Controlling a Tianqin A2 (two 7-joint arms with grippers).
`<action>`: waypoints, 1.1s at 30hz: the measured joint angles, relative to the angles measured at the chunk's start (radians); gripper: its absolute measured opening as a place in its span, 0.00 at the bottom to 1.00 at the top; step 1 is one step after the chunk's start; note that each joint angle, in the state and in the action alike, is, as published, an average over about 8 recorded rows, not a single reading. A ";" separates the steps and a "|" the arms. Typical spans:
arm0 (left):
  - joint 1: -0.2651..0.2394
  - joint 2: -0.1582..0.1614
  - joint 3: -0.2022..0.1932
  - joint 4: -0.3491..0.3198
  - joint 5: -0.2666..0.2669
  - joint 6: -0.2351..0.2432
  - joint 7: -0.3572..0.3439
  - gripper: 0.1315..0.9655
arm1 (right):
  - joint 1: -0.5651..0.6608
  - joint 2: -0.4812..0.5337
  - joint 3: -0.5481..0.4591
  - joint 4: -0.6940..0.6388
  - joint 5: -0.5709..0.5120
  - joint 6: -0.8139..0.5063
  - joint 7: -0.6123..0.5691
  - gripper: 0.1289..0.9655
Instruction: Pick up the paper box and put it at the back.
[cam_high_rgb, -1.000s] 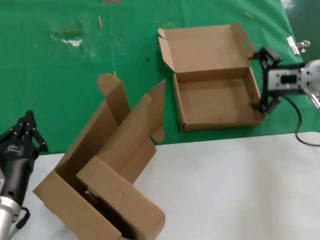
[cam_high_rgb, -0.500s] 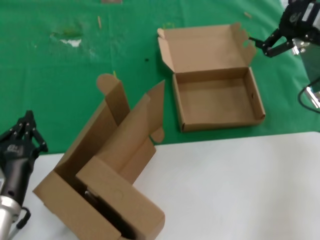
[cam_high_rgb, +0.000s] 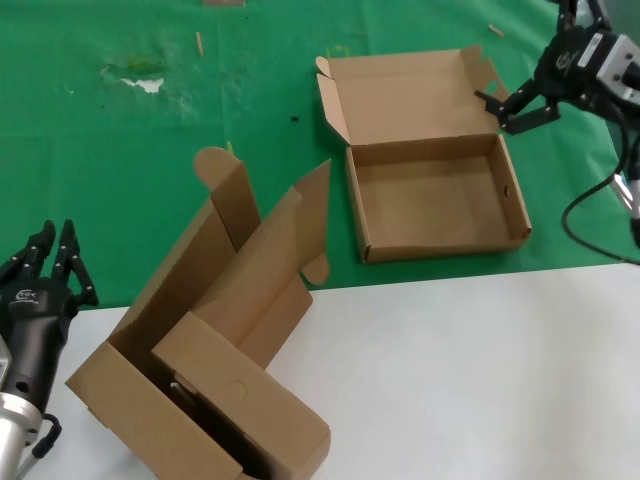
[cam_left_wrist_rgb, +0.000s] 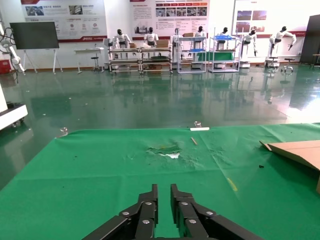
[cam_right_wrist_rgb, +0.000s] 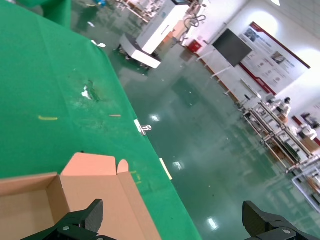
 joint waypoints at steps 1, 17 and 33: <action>0.000 0.000 0.000 0.000 0.000 0.000 0.000 0.06 | -0.014 -0.004 0.003 0.012 0.002 0.012 0.008 1.00; 0.000 0.000 0.000 0.000 0.000 0.000 0.001 0.35 | -0.250 -0.065 0.044 0.208 0.033 0.205 0.145 1.00; 0.000 0.000 0.000 0.000 0.000 0.000 0.000 0.69 | -0.486 -0.126 0.086 0.405 0.064 0.399 0.281 1.00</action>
